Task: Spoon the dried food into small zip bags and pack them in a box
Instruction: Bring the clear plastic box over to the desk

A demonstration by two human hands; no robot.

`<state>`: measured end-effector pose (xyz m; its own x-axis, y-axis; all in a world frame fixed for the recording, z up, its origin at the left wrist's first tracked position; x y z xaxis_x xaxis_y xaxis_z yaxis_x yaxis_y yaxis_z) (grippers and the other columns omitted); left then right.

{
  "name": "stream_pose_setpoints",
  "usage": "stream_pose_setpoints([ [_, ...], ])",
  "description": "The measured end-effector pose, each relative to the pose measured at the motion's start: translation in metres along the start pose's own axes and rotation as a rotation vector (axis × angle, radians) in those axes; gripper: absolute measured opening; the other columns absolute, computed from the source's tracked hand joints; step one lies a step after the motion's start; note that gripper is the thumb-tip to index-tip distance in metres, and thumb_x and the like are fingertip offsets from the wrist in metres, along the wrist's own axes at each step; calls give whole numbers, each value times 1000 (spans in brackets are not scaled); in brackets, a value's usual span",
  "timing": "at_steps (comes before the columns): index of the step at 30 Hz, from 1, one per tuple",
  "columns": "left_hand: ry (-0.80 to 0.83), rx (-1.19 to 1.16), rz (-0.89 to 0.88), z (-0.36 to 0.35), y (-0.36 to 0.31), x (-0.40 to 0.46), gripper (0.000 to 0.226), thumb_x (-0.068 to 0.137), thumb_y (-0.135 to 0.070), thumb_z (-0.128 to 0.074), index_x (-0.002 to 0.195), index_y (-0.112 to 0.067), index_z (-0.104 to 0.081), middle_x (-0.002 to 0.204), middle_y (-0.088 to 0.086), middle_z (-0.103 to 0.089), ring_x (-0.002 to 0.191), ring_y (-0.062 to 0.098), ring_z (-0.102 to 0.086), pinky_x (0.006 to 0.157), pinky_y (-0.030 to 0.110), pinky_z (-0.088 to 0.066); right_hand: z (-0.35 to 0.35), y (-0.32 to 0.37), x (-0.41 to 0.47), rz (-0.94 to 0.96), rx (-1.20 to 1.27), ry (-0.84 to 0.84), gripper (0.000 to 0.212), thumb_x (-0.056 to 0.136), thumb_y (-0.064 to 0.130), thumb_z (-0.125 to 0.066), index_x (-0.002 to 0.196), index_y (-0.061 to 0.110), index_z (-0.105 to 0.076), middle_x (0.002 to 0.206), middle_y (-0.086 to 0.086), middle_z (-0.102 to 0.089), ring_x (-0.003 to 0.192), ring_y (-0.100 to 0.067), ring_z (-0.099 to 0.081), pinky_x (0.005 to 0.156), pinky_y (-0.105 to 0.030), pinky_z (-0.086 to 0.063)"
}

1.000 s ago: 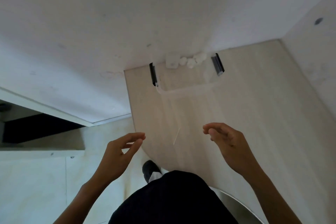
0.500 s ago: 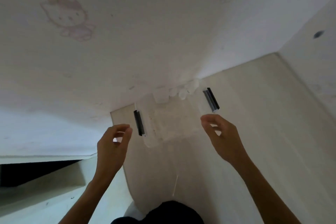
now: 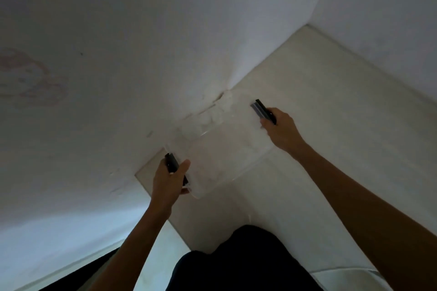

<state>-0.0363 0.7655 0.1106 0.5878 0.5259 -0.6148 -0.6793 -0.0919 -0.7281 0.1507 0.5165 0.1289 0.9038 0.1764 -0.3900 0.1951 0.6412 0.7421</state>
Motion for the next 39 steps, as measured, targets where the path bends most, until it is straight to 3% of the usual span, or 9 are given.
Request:
stream_pose_setpoints([
  [4, 115, 37, -155, -4, -15, -7, 24, 96, -37, -72, 115, -24, -66, 99, 6, -76, 75, 13, -76, 57, 25, -60, 33, -16, -49, -63, 93, -178, 34, 100, 17, -64, 132, 8, -62, 108, -18, -72, 94, -35, -70, 86, -50, -58],
  [7, 234, 82, -277, -33, -31, -19, 31, 99, -32, -69, 126, -18, -67, 102, 4, -76, 84, 16, -75, 63, 25, -60, 68, -46, -100, -132, 217, -358, 33, 97, 19, -69, 129, 11, -65, 106, -14, -74, 95, -34, -71, 89, -54, -58],
  [11, 397, 84, -388, -86, -45, -46, 29, 101, -25, -67, 128, -16, -66, 105, 9, -75, 88, 23, -72, 73, 36, -61, 104, -88, -175, -233, 373, -557, 29, 95, 21, -72, 123, 19, -66, 106, -7, -75, 91, -25, -74, 85, -43, -63],
  [15, 548, 131, -451, -138, -48, -73, 39, 100, -26, -67, 139, -18, -62, 111, 4, -75, 95, 20, -72, 67, 22, -59, 126, -135, -241, -309, 474, -697, 26, 94, 17, -74, 117, 25, -64, 104, -6, -77, 90, -25, -75, 82, -41, -64],
  [17, 606, 151, -466, -164, -47, -87, 40, 101, -27, -67, 140, -19, -62, 111, 3, -74, 94, 19, -71, 70, 27, -59, 134, -158, -265, -344, 505, -758, 25, 93, 15, -75, 115, 24, -65, 98, -6, -78, 84, -27, -75, 83, -47, -63],
  [25, 647, 239, -541, -299, -36, -151, 29, 101, -27, -66, 131, -27, -64, 105, 7, -73, 86, 22, -67, 81, 46, -59, 200, -274, -300, -445, 650, -811, 29, 93, 14, -74, 121, 14, -65, 95, -1, -78, 89, -27, -75, 79, -44, -65],
  [30, 639, 271, -526, -397, -18, -204, 37, 101, -30, -66, 137, -20, -65, 109, 5, -73, 91, 18, -68, 74, 33, -55, 267, -352, -332, -491, 684, -802, 31, 91, 16, -75, 120, 15, -64, 101, -3, -77, 89, -22, -75, 80, -40, -65],
  [39, 936, 440, -455, -540, 29, -322, 30, 97, -22, -72, 127, -24, -67, 93, -1, -75, 84, 18, -71, 75, 42, -61, 338, -467, -462, -658, 755, -1042, 27, 90, 13, -76, 112, 23, -64, 103, -4, -76, 90, -23, -74, 77, -38, -63],
])
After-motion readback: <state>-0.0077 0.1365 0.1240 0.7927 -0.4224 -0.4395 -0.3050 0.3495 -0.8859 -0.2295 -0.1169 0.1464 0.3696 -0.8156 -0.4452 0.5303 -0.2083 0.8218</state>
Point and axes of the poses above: each hand's wrist, its own x-axis towards the middle knuckle, its own z-axis out of the back of the hand, y = z × x, the point moved 1 cm from there along x, towards the middle knuckle
